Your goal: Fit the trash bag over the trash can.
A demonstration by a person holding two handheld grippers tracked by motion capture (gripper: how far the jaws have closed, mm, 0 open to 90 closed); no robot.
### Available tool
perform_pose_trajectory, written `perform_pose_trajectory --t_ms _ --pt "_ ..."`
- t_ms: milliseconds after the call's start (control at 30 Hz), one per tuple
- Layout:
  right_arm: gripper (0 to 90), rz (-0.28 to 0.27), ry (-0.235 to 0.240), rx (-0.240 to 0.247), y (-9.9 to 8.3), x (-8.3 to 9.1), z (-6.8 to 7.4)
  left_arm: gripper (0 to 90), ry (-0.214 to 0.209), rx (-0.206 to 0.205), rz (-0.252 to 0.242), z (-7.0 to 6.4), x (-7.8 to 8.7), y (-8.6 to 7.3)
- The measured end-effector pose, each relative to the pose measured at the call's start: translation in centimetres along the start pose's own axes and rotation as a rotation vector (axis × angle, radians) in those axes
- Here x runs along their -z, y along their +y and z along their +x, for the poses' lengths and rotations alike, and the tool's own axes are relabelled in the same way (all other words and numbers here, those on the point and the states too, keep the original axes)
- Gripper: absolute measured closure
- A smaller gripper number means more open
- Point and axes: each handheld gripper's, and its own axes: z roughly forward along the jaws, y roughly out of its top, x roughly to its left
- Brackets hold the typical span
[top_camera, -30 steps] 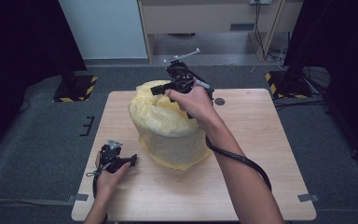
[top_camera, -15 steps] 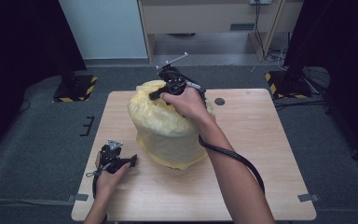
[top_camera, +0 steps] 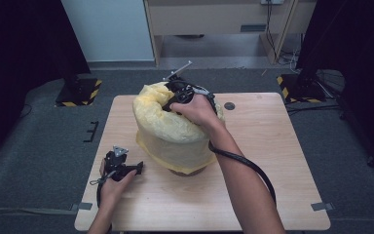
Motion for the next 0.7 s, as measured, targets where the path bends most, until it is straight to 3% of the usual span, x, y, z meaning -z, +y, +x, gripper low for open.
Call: perform_pose_trajectory --t_ms 200,700 --pt "90.0 0.019 -0.013 0.016 -0.1 -0.6 0.1 1.2 -0.001 0.0 0.0 0.0 0.0 0.0" --pt "90.0 -0.067 -0.043 0.026 -0.1 3.6 0.5 0.9 0.001 0.0 0.001 -0.1 0.0 0.0"
